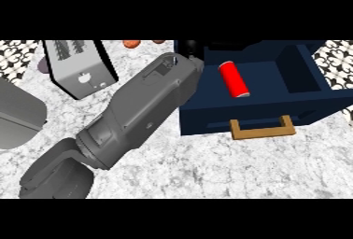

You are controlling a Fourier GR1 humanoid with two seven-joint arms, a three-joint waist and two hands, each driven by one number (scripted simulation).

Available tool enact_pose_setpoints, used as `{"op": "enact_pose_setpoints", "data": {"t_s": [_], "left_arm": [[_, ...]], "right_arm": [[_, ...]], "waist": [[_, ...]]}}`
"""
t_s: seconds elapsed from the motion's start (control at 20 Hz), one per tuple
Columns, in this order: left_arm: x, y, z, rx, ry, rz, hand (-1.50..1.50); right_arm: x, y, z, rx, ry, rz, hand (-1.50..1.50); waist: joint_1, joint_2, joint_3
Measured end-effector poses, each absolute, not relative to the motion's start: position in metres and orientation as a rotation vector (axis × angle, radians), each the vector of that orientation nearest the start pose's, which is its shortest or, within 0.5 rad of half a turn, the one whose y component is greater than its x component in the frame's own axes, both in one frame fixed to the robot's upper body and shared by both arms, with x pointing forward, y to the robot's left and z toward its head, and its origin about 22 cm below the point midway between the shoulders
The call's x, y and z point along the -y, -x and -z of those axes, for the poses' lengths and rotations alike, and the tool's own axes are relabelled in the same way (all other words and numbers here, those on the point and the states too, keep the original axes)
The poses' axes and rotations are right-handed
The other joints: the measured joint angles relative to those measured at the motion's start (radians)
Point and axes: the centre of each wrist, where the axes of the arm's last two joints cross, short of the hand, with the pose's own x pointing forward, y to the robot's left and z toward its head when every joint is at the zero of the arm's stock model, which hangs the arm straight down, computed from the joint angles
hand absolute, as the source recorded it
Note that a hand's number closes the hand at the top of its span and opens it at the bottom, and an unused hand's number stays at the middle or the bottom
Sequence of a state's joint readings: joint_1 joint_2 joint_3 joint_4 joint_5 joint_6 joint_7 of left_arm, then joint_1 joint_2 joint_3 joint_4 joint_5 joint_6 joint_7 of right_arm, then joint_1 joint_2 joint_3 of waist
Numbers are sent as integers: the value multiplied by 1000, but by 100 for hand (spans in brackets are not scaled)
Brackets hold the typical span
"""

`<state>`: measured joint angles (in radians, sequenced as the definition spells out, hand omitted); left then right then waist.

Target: Pick up the can, place it into the drawer and close the drawer

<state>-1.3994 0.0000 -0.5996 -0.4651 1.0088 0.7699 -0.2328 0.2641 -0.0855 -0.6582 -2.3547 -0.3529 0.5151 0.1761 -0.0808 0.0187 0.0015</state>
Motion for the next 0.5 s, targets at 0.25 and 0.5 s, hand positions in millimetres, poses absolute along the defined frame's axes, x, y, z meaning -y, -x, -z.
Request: {"op": "enact_pose_setpoints", "data": {"t_s": [0.25,0.5], "left_arm": [[20,-417,-179,1722,16,-120,-150],[21,-416,-180,1740,28,-124,-150]], "right_arm": [[336,-114,-168,2021,343,-302,-150],[318,-130,-177,2025,455,-432,-150]], "waist": [[17,2,0],[42,-2,-1]]}}
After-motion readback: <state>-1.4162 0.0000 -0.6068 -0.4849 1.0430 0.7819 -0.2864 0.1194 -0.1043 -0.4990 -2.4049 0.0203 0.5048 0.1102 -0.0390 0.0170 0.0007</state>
